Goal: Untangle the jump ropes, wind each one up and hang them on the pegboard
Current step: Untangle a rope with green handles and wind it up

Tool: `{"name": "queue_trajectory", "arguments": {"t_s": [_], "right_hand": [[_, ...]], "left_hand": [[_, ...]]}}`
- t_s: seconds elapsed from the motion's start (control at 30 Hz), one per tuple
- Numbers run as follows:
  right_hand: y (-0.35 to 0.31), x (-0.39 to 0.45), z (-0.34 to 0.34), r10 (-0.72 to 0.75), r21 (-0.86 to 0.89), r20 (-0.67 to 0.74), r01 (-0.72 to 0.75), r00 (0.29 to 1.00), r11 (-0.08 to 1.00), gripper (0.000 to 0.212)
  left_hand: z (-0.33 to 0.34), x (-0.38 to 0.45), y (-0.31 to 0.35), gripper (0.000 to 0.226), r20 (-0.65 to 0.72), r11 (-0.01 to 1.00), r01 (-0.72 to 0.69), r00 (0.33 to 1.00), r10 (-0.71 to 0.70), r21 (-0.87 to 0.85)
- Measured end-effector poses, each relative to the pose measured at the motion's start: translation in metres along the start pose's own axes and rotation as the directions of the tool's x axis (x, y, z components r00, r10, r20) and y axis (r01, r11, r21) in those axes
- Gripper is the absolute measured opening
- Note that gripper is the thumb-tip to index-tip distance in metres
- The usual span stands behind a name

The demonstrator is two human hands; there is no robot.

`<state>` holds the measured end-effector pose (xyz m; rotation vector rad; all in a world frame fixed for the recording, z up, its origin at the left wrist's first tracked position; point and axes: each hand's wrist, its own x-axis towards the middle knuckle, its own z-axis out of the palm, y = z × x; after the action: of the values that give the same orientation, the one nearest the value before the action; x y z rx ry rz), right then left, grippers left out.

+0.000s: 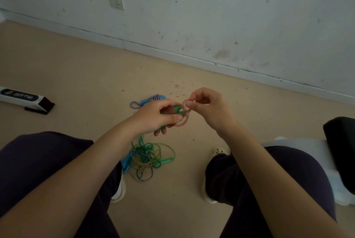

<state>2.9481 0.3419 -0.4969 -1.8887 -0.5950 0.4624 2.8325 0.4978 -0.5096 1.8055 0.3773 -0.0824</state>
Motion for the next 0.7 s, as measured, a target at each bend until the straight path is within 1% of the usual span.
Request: {"name": "queue_trajectory", "arguments": {"t_s": [0.07,0.13,0.2,0.27,0.33,0.4,0.5,0.6,0.7], "right_hand": [[-0.003,0.001,-0.004,-0.009,0.132,-0.045,0.015,0.999,0.991,0.010],[-0.005,0.001,-0.006,0.000,0.232,-0.073,0.018,0.997,0.972,0.008],[-0.006,0.001,-0.004,0.021,0.361,-0.085,0.011,0.996,0.932,0.010],[-0.006,0.001,-0.001,0.068,0.507,-0.074,-0.021,0.995,0.862,0.013],[-0.007,0.002,-0.003,0.145,0.596,-0.047,-0.088,0.988,0.798,0.012],[-0.008,0.002,-0.005,0.178,0.608,0.009,-0.146,0.984,0.780,0.012],[-0.007,0.003,-0.004,0.159,0.559,0.096,-0.185,0.983,0.808,0.014],[-0.009,0.002,-0.002,0.120,0.513,0.126,-0.168,0.985,0.842,0.017],[-0.012,0.001,-0.001,0.114,0.515,0.148,-0.175,0.982,0.839,0.017]], "left_hand": [[-0.003,0.001,0.000,0.030,-0.013,0.998,0.054,0.998,-0.054,0.015],[-0.007,0.003,0.000,0.031,-0.047,0.996,0.090,0.995,-0.091,-0.013],[-0.009,0.004,0.000,0.029,-0.054,0.994,0.110,0.992,-0.110,-0.018],[-0.008,0.004,0.000,0.023,-0.020,0.991,0.137,0.990,-0.137,-0.001],[-0.007,0.002,0.001,0.019,0.054,0.986,0.167,0.985,-0.166,-0.020],[-0.006,0.000,0.003,0.025,0.143,0.975,0.193,0.974,-0.177,-0.108],[-0.005,-0.004,0.005,0.039,0.212,0.953,0.207,0.964,-0.160,-0.221],[-0.004,-0.006,0.003,0.047,0.266,0.935,0.215,0.954,-0.139,-0.282],[-0.001,-0.007,0.004,0.049,0.290,0.928,0.230,0.946,-0.144,-0.292]]}}
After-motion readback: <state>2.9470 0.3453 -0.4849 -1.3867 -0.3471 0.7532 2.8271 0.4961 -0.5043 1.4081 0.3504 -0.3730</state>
